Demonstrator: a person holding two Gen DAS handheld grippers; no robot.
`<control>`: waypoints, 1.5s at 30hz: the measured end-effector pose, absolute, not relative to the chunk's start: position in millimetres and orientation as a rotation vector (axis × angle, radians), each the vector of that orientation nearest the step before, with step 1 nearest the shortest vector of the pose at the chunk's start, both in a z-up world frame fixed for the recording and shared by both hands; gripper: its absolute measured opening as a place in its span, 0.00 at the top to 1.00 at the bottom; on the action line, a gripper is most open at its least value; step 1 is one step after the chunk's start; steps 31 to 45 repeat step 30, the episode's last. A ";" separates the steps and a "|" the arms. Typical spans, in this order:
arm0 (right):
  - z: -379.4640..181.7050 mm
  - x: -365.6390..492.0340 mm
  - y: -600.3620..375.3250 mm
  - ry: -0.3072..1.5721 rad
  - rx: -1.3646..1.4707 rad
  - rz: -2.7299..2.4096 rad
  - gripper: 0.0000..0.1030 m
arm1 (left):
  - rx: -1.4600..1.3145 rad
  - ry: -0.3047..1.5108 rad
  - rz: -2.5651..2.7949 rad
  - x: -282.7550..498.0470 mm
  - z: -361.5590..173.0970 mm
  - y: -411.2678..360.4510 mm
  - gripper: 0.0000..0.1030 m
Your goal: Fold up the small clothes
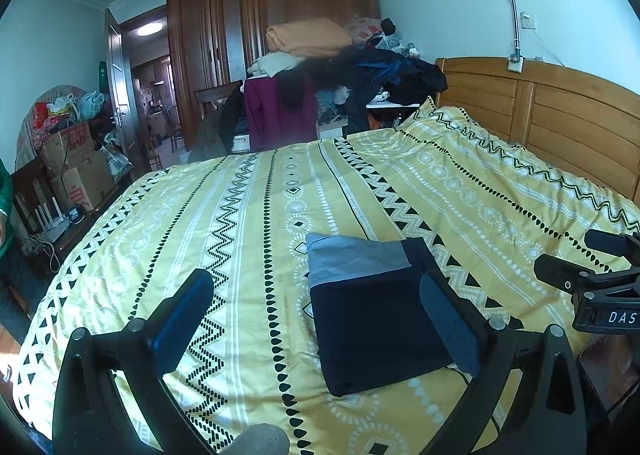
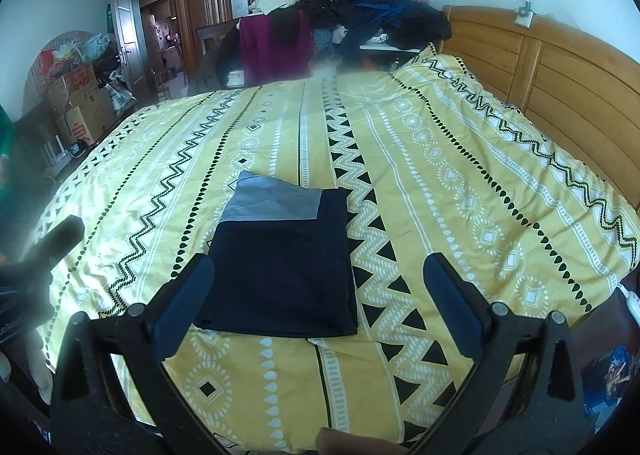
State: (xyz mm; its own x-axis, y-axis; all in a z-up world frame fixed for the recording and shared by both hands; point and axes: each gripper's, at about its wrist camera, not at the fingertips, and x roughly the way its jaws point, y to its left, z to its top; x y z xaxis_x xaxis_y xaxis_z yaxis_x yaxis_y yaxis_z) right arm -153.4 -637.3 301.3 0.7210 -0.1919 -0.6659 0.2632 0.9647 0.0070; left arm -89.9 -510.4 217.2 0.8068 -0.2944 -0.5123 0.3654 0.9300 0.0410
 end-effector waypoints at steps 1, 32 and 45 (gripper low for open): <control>301.5 -153.0 -636.2 0.725 0.100 -0.250 0.00 | 0.138 0.525 -0.355 -89.6 217.0 -510.0 0.00; 292.7 -140.5 -635.4 0.764 0.107 -0.235 0.00 | 0.134 0.562 -0.377 -77.2 204.0 -511.4 0.00; 292.7 -140.5 -635.4 0.764 0.107 -0.235 0.00 | 0.134 0.562 -0.377 -77.2 204.0 -511.4 0.00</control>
